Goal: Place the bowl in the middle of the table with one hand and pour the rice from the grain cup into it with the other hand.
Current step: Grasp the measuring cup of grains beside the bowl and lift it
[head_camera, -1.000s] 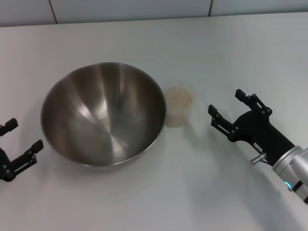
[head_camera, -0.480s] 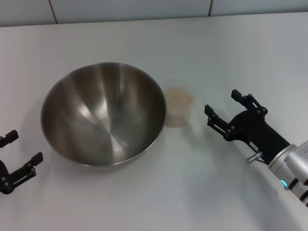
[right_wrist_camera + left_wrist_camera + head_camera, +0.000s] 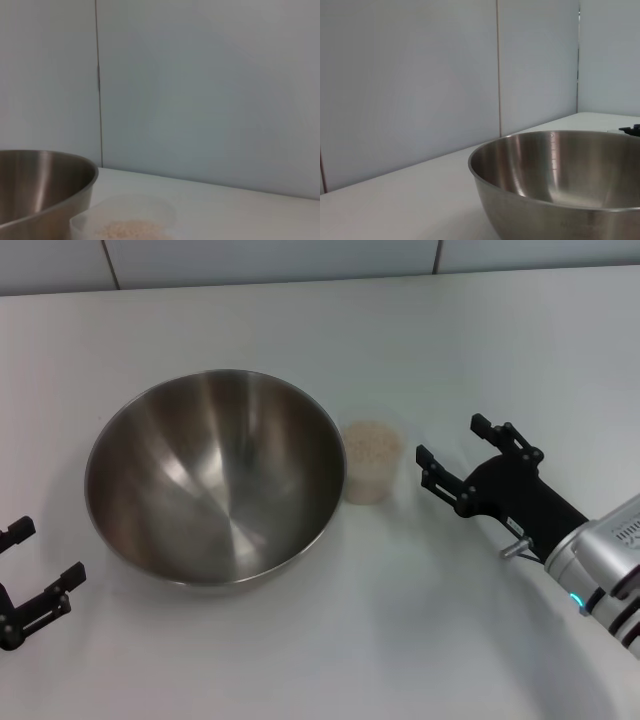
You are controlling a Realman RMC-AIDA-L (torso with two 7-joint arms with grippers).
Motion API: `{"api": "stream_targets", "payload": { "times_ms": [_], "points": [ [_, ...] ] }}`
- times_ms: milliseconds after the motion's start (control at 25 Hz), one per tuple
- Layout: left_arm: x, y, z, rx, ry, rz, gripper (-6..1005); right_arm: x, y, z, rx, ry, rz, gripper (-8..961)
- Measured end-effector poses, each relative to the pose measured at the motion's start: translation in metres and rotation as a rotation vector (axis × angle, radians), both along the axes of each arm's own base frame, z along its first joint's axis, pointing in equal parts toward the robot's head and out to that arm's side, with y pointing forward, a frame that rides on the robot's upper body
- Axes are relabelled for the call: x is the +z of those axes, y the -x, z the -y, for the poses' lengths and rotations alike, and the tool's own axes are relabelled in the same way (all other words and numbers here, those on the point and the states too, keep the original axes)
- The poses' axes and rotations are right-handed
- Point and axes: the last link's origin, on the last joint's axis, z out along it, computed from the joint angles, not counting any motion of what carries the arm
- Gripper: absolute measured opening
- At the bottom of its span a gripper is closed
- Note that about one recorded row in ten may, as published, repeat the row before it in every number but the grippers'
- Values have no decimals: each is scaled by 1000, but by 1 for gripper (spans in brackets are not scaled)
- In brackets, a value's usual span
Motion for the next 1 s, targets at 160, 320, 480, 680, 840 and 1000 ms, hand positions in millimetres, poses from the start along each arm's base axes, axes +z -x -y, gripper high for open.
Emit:
{"api": "stream_targets", "payload": {
  "times_ms": [160, 320, 480, 680, 840, 1000],
  "points": [
    [-1, 0, 2, 2, 11, 1, 802, 0, 2, -5, 2, 0, 4, 826],
    [-2, 1, 3, 4, 17, 0, 802, 1, 4, -10, 3, -7, 3, 827],
    [-3, 2, 3, 10, 17, -3, 802, 2, 7, -15, 8, -14, 2, 799],
    [-4, 1, 3, 11, 18, -2, 802, 0, 10, -23, 5, -3, 15, 765],
    [-4, 1, 3, 11, 17, -2, 802, -2, 14, -26, 13, 5, 15, 737],
    [-4, 1, 3, 12, 17, -2, 802, -2, 16, -25, 17, 8, 13, 709]
  ]
}}
